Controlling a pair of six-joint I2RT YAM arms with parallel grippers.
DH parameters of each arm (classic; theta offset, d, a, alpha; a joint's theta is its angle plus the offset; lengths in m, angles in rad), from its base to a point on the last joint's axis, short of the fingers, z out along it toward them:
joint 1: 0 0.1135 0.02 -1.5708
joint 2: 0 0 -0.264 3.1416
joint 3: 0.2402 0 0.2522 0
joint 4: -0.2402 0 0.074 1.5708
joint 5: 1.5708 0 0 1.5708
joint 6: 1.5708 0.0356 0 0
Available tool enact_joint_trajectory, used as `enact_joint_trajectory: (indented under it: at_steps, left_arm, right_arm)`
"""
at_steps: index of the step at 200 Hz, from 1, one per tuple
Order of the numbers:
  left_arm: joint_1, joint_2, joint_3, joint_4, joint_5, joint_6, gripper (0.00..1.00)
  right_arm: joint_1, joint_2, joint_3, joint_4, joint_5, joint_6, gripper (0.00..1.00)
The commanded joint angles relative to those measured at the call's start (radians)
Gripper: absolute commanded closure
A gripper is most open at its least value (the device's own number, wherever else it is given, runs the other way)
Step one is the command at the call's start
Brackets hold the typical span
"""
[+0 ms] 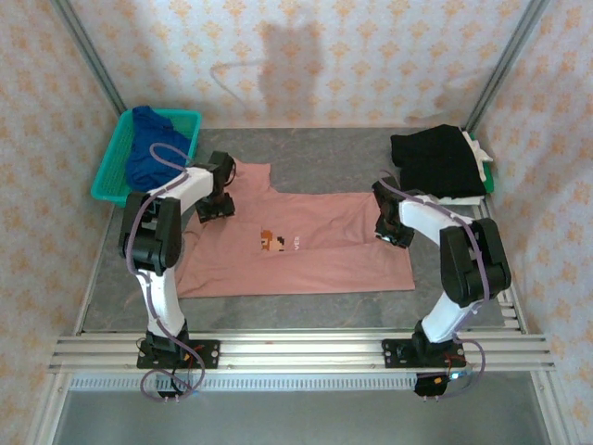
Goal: Fold and stack the t-shirts
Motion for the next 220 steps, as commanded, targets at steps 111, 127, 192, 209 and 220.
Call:
enact_joint_trajectory:
  at_steps: [111, 127, 192, 209, 220]
  left_arm:
    - [-0.001, -0.141, -0.017, -0.047, 0.033, 0.039, 1.0]
    - [-0.002, -0.175, -0.031, -0.055, 0.03, 0.037, 1.0]
    - [-0.005, -0.242, -0.053, -0.086, 0.02, 0.041, 1.0]
    - [-0.01, -0.264, -0.049, -0.101, 0.007, 0.049, 1.0]
    - [-0.012, -0.268, -0.05, -0.101, -0.001, 0.054, 1.0]
  right_arm:
    - [-0.011, -0.107, -0.001, -0.052, 0.038, 0.009, 1.0]
    - [-0.011, -0.134, -0.011, -0.062, 0.033, 0.009, 1.0]
    - [-0.011, -0.203, -0.044, -0.102, 0.034, 0.026, 1.0]
    - [-0.012, -0.244, -0.052, -0.111, 0.03, 0.024, 1.0]
    - [-0.011, -0.268, -0.06, -0.106, 0.028, 0.025, 1.0]
